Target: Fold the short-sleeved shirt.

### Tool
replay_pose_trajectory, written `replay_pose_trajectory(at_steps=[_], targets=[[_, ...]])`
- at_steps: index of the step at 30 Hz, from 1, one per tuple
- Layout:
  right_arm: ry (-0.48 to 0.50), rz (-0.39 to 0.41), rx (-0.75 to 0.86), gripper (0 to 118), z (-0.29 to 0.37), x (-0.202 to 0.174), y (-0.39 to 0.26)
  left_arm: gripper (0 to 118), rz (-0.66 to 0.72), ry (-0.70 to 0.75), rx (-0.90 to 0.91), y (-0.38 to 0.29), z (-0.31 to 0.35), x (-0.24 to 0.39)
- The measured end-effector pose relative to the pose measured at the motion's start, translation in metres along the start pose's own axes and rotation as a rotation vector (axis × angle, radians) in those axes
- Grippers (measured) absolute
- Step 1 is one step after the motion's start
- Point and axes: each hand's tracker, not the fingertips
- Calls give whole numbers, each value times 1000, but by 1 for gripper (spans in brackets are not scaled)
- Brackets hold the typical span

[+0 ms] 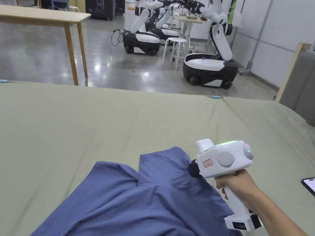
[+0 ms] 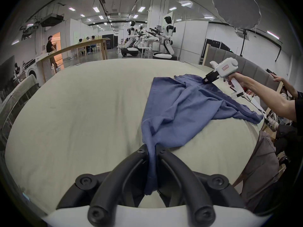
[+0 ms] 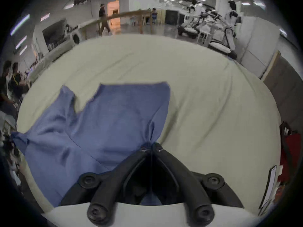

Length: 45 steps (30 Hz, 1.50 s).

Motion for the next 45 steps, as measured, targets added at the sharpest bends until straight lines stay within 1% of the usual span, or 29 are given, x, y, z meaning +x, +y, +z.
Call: replay_pose_trajectory(at_steps=[2,4,6,10,11,15,16,17,20,21,22,25,27,29,30,31,32,33,34,35,37,39,40,41,42,43,45], targets=[[62,-31,97,1,36,-2,-11,5,-5,-5,5,1,3,1],[90,-85,206,1,83,-9,-31,5,-20,-8,20,5,7,6],[122,-144,274,1,126,-16,-56,5,-16,-24,40,9,10,8],[106,-158,380,1,197,-34,-108,5,2,-47,75,19,10,12],[91,-173,396,1,208,-37,-118,5,6,-50,85,22,10,14],[86,-187,418,2,235,-47,-141,5,30,-71,117,38,4,20],[91,-194,418,2,238,-46,-139,5,28,-46,173,46,4,22],[91,-192,426,1,241,-45,-136,5,35,-50,195,57,4,24],[-4,-162,485,2,263,-36,-104,5,13,-68,243,107,7,28],[4,-152,505,1,277,-32,-88,5,-10,-71,280,130,11,31],[-11,-159,542,2,292,-29,-72,5,-15,-68,322,151,15,31],[-148,-99,678,2,344,-21,-21,5,-7,-72,387,220,28,34],[-185,-103,744,2,377,-13,15,5,0,-60,416,262,36,35],[-234,-105,799,2,408,-9,46,5,2,-32,479,300,49,36],[-259,-115,821,2,422,-7,62,5,1,-31,473,318,51,36],[-282,-104,826,2,434,-4,78,5,7,-23,488,337,56,36],[-327,-91,833,2,442,1,90,5,-20,33,493,353,60,37],[-372,-101,848,2,450,3,104,5,-35,75,518,368,64,38],[-391,-102,865,2,456,6,118,5,-39,92,528,385,64,39],[-390,-112,877,2,462,10,129,5,-32,94,529,397,66,38],[-378,-153,900,2,467,20,155,5,10,66,543,426,70,31],[-367,-197,932,2,467,27,180,5,23,65,548,453,69,31],[-376,-223,929,2,461,45,198,5,23,81,554,467,70,31],[-381,-225,933,2,459,49,210,5,26,93,560,478,70,30],[-409,-222,950,2,455,51,223,5,16,117,559,491,70,32],[-442,-237,949,2,451,54,236,5,20,135,556,503,71,30],[-430,-255,955,2,445,59,258,5,9,162,557,523,72,28]])
